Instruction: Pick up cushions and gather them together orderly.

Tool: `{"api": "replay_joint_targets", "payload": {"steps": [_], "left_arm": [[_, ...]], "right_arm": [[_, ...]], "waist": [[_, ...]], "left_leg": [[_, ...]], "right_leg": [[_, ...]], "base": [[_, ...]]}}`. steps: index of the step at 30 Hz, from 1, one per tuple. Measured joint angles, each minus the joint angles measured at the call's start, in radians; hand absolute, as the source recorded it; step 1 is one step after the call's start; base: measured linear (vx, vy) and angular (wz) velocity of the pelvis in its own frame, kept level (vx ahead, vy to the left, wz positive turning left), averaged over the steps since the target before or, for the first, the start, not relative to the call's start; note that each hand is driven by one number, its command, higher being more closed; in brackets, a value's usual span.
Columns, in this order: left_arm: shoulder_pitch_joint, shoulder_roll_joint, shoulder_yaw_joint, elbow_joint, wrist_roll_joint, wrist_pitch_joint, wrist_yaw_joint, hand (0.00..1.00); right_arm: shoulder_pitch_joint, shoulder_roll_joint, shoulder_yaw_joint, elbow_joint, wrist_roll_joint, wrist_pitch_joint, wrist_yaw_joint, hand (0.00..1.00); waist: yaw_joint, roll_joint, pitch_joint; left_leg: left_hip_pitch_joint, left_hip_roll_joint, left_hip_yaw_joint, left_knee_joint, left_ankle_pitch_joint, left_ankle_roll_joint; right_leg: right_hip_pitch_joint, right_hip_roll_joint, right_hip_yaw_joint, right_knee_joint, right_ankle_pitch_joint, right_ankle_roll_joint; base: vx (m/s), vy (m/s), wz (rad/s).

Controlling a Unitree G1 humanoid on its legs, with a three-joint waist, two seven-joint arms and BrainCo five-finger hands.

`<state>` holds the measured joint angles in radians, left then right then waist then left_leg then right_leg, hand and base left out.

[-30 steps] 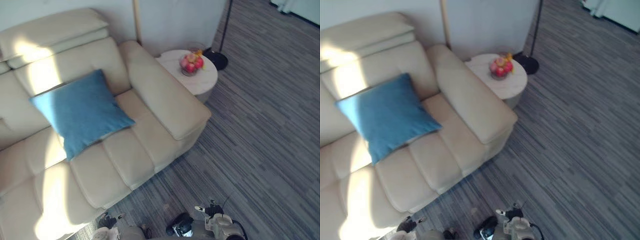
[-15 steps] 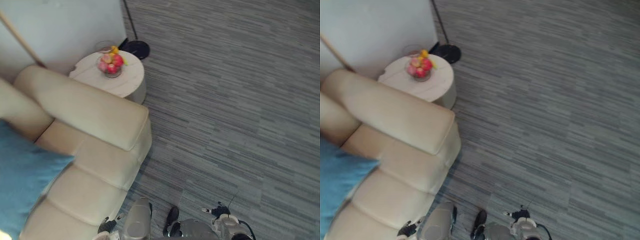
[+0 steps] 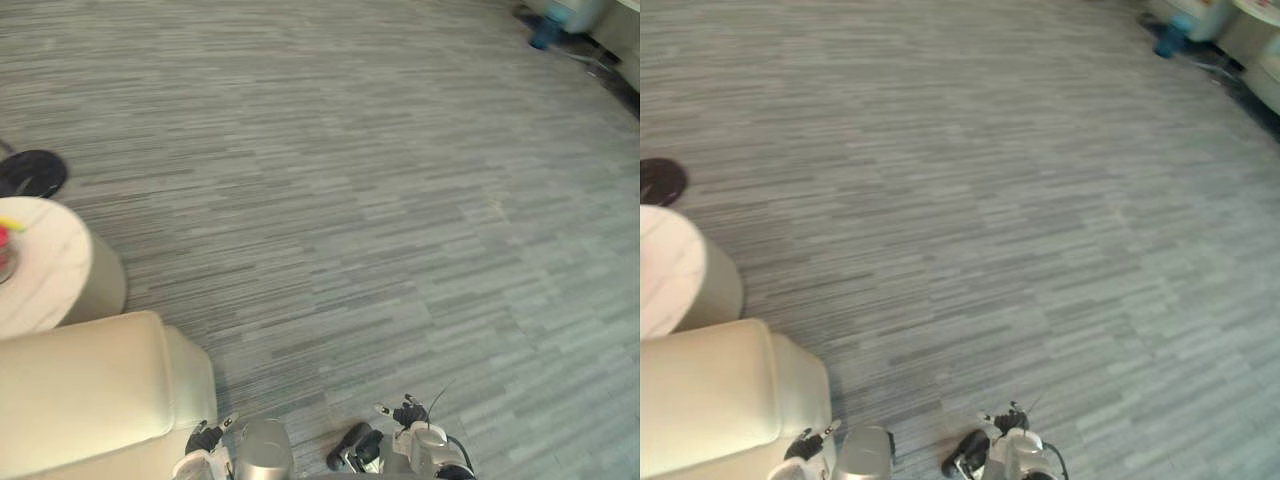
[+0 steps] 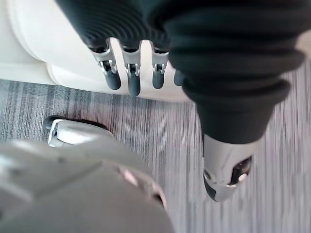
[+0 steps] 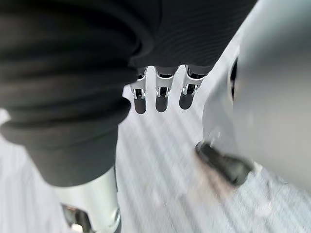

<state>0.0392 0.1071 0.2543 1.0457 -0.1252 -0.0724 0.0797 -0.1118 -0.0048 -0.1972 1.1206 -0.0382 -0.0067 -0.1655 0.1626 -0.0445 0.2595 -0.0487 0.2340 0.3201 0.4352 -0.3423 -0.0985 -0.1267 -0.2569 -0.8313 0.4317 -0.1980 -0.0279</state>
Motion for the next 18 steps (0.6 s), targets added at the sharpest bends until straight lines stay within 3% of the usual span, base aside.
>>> {"api": "replay_joint_targets", "payload": {"steps": [3, 4, 5, 6, 7, 8, 9, 10, 13, 14, 15, 17, 18], "left_arm": [[-0.006, -0.005, -0.009, 0.006, 0.028, 0.002, 0.004, 0.00], [-0.001, -0.006, -0.008, 0.008, 0.037, 0.004, 0.003, 0.00], [0.000, -0.005, -0.008, 0.001, 0.045, 0.010, 0.001, 0.00], [0.004, -0.005, -0.009, -0.004, 0.045, 0.013, 0.001, 0.00], [0.013, -0.006, -0.010, -0.022, 0.045, 0.012, 0.001, 0.00], [0.014, -0.003, -0.018, -0.029, 0.045, 0.012, 0.000, 0.00], [0.012, -0.002, -0.027, -0.039, 0.045, 0.011, 0.000, 0.00], [0.011, -0.004, -0.037, -0.048, 0.045, 0.011, -0.001, 0.00], [0.014, -0.008, -0.040, -0.067, 0.047, 0.011, 0.001, 0.00], [0.014, -0.009, -0.040, -0.075, 0.047, 0.011, 0.003, 0.00], [0.011, -0.004, -0.037, -0.077, 0.047, 0.011, 0.003, 0.00], [-0.005, 0.000, -0.037, -0.083, 0.047, 0.008, 0.004, 0.00], [-0.006, -0.004, -0.036, -0.090, 0.047, 0.002, 0.004, 0.00]], "right_arm": [[0.023, -0.029, -0.031, 0.009, 0.004, 0.000, -0.005, 0.00], [0.026, -0.036, -0.028, 0.012, 0.008, -0.001, -0.007, 0.00], [0.023, -0.039, -0.026, 0.021, 0.012, -0.002, -0.012, 0.00], [0.022, -0.039, -0.023, 0.031, 0.018, -0.003, -0.012, 0.00], [0.023, -0.040, -0.014, 0.036, 0.020, -0.006, -0.014, 0.00], [0.022, -0.039, -0.013, 0.038, 0.022, -0.006, -0.015, 0.00], [0.013, -0.039, -0.012, 0.039, 0.041, -0.005, -0.016, 0.00], [0.008, -0.039, -0.013, 0.041, 0.043, -0.005, -0.019, 0.00], [-0.005, -0.035, -0.021, 0.050, 0.053, -0.005, -0.031, 0.00], [-0.005, -0.032, -0.031, 0.049, 0.055, -0.006, -0.032, 0.00], [-0.002, -0.023, -0.033, 0.047, 0.056, -0.007, -0.033, 0.00], [0.026, 0.005, -0.037, 0.028, 0.056, -0.010, -0.034, 0.00], [0.027, 0.005, -0.037, 0.028, 0.056, -0.008, -0.033, 0.00]], "waist": [[-0.012, 0.027, -0.011], [-0.011, 0.045, -0.009], [-0.013, 0.060, -0.002], [-0.009, 0.067, 0.001], [-0.001, 0.070, 0.009], [0.002, 0.065, 0.010], [0.004, 0.055, 0.018], [0.005, 0.049, 0.023], [0.007, 0.041, 0.032], [0.008, 0.034, 0.036], [0.027, 0.017, 0.047], [0.034, -0.024, 0.048], [0.034, -0.022, 0.050]], "left_leg": [[0.031, 0.040, -0.002, -0.030, -0.013, -0.026], [0.009, 0.077, -0.033, 0.073, -0.005, -0.027], [-0.075, 0.135, -0.117, 0.298, 0.038, 0.039], [-0.112, 0.151, -0.155, 0.399, 0.078, 0.086], [-0.175, 0.153, -0.216, 0.553, 0.085, 0.097], [-0.208, 0.126, -0.248, 0.611, 0.069, 0.079], [-0.259, 0.064, -0.286, 0.627, 0.047, 0.046], [-0.282, 0.028, -0.298, 0.594, 0.037, 0.032], [-0.317, -0.117, -0.373, 0.242, 0.034, 0.010], [-0.314, -0.172, -0.448, 0.057, 0.088, 0.002], [-0.288, -0.209, -0.492, -0.039, 0.246, -0.017], [-0.248, -0.238, -0.460, -0.071, 0.280, 0.026], [-0.249, -0.240, -0.457, -0.035, 0.256, 0.034]], "right_leg": [[-0.004, 0.086, 0.051, -0.026, -0.046, -0.014], [0.021, 0.141, 0.066, -0.063, -0.053, -0.019], [0.068, 0.206, 0.080, -0.111, -0.046, -0.041], [0.091, 0.229, 0.090, -0.130, -0.044, -0.052], [0.129, 0.263, 0.134, -0.158, -0.049, -0.060], [0.144, 0.266, 0.156, -0.161, -0.058, -0.070], [0.167, 0.267, 0.201, -0.183, -0.060, -0.073], [0.182, 0.269, 0.228, -0.199, -0.047, -0.058], [0.238, 0.266, 0.328, -0.261, -0.038, -0.042], [0.254, 0.256, 0.363, -0.273, -0.046, -0.019], [0.271, 0.242, 0.411, -0.283, -0.054, 0.009], [0.295, 0.213, 0.453, -0.325, -0.022, 0.027], [0.312, 0.212, 0.466, -0.337, -0.003, 0.037]], "base": [[0.20, -0.185, -0.50], [0.30, -0.278, -0.69], [0.29, -0.289, -0.63], [0.21, -0.257, -0.82], [0.19, -0.116, -0.79], [0.29, -0.080, -1.03], [0.39, -0.051, -0.95], [0.34, -0.013, -1.10], [0.38, 0.102, -1.01], [0.46, 0.181, -1.02], [0.41, 0.138, -1.04], [0.41, 0.071, -0.46], [0.43, 0.098, -0.20]]}}
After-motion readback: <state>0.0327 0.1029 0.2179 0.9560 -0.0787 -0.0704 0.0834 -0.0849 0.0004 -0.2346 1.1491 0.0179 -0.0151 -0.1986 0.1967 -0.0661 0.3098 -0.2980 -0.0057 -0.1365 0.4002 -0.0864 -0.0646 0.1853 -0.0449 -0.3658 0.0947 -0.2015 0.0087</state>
